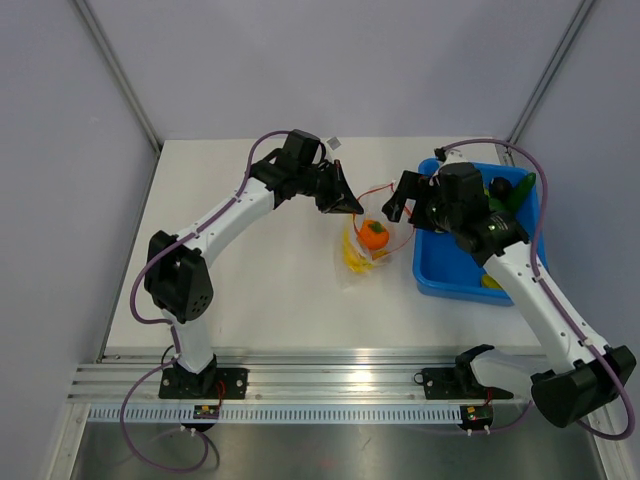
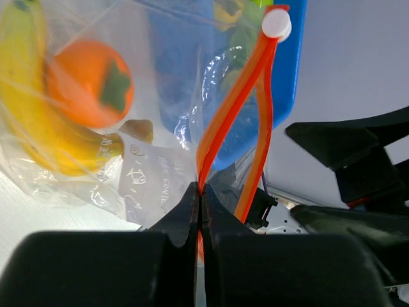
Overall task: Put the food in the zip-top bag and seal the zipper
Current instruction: Place the fake fruit in the zipper food storage bag, then pick up the fake fruit from the bin.
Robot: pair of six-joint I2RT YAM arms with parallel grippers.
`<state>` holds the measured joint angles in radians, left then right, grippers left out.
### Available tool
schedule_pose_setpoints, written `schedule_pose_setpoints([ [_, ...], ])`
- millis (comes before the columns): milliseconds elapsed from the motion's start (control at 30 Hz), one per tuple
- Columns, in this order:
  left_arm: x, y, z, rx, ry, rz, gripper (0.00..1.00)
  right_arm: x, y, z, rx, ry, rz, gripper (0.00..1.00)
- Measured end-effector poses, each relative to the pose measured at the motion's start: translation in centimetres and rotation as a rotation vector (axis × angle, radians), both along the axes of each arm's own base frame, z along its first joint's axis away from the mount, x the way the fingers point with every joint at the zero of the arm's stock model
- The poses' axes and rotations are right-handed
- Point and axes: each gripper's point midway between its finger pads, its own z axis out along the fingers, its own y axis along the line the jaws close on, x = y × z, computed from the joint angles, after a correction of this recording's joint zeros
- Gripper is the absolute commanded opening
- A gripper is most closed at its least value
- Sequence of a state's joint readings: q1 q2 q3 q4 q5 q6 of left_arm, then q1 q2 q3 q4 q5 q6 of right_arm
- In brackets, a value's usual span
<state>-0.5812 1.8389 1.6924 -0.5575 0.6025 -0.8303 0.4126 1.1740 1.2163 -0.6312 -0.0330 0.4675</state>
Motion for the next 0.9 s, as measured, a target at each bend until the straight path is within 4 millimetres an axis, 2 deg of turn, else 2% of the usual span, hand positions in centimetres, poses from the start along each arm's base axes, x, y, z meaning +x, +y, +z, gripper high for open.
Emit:
schedule_pose_setpoints([
  [100,0.0,0.0,0.0,0.000,0.000,0.000,0.00,0.6,-1.4,1.3,-0.033,-0.053,-0.065,0.94],
  [233,0.0,0.0,0.0,0.000,0.000,0.000,0.00,1.5,-4.0,1.5,-0.081,-0.074,-0.175,0.88],
  [300,0.0,0.0,0.0,0.000,0.000,-0.001,0.00,2.2,-6.5,1.2,-0.108,-0.068,-0.250,0.88],
  [367,0.0,0.0,0.0,0.000,0.000,-0.001,0.00,3.0,-9.4,0.5,-0.142,-0.066,-0.325,0.97],
  [467,0.0,0.0,0.0,0.000,-0.001,-0.001,0.00,3.5,-12.8,-1.7,-0.239,-0.048,-0.380,0.95],
  [667,0.0,0.0,0.0,-0.002,-0.003,-0.003,0.00,3.3,-13.9,-8.0,-0.442,-0.002,-0.243,0.96],
  [767,0.0,-0.1,0.1,-0.009,-0.007,-0.007,0.00,3.2,-14.1,-9.6,-0.493,-0.001,-0.180,0.93],
  [833,-0.2,-0.1,-0.1,-0.010,-0.003,-0.010,0.00,3.9,-13.9,-9.9,-0.518,-0.017,-0.135,0.88],
  [900,-0.3,0.0,-0.4,-0.011,0.001,-0.013,0.00,4.9,-13.6,-10.6,-0.541,-0.030,-0.083,0.87],
])
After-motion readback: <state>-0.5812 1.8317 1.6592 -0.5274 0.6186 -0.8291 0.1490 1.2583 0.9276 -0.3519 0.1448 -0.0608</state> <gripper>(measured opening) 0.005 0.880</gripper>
